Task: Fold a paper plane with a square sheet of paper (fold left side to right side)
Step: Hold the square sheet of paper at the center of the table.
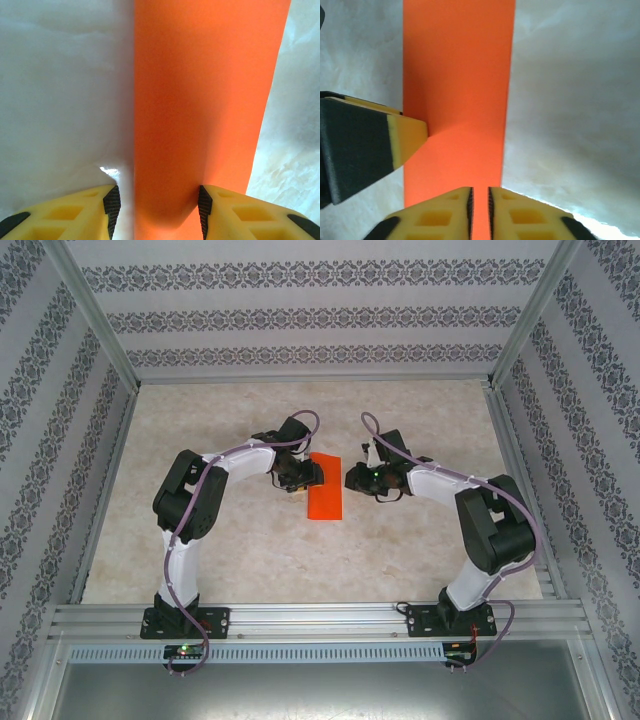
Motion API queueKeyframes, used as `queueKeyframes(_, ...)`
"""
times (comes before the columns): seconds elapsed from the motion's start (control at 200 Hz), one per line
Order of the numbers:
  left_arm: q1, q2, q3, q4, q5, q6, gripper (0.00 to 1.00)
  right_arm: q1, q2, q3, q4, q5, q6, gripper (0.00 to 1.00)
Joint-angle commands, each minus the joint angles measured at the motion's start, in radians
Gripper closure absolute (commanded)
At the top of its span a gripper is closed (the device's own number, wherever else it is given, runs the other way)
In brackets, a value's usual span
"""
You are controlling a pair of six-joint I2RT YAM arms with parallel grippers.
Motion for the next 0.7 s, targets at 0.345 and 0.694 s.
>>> queueKeyframes(0.345, -0.039, 0.067, -0.002, 0.015, -0.011, 0.022, 0.50, 0.043, 0.113, 0.068, 0.034, -0.035, 0.017, 0.98)
queueKeyframes(0.694, -0.039, 0.067, -0.002, 0.014, -0.009, 0.023, 0.50, 0.054, 0.177, 0.091, -0.018, 0.005, -0.009, 0.98)
